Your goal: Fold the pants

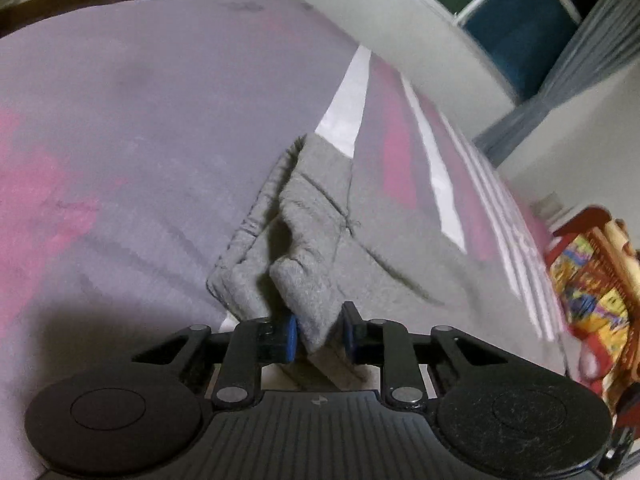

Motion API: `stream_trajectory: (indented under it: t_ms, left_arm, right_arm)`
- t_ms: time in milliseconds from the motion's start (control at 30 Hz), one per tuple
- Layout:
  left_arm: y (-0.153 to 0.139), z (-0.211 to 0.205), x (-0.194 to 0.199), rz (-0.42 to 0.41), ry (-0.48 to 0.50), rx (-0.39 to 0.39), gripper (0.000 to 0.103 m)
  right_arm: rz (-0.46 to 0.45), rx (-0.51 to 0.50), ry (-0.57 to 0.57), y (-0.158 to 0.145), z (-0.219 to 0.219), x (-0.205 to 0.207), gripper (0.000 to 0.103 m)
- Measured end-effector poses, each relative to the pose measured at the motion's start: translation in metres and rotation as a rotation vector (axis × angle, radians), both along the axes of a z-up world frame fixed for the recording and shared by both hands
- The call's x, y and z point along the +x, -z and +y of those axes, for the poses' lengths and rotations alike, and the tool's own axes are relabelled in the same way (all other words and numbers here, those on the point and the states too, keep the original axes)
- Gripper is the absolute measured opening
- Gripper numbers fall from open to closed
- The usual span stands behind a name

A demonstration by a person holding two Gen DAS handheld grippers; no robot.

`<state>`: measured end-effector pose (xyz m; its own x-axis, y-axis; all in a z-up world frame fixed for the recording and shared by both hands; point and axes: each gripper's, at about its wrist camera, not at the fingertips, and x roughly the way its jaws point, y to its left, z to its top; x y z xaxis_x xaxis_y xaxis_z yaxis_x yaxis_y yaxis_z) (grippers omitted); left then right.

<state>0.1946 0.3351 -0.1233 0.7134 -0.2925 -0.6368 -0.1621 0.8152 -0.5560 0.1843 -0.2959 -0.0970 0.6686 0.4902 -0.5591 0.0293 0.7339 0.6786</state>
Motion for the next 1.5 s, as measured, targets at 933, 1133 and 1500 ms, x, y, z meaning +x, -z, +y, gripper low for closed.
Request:
stream_trajectory:
  t_ms: [933,1133,1500]
  left_arm:
    - [0.003,-0.049,-0.026,0.084,-0.222,0.139,0.052]
    - [0.003,-0.055,-0.023,0.090,-0.179,0.188,0.052]
    - [0.003,-0.066,-0.009,0.119,-0.156,0.227,0.052]
  right_arm:
    - [0.070,-0.134,0.317,-0.005,-0.077,0.008,0.008]
    - [-0.082,-0.201,0.259,-0.041,-0.076,-0.037,0.007]
    - [-0.078,-0.384,0.243,-0.032,-0.090,-0.035,0.041]
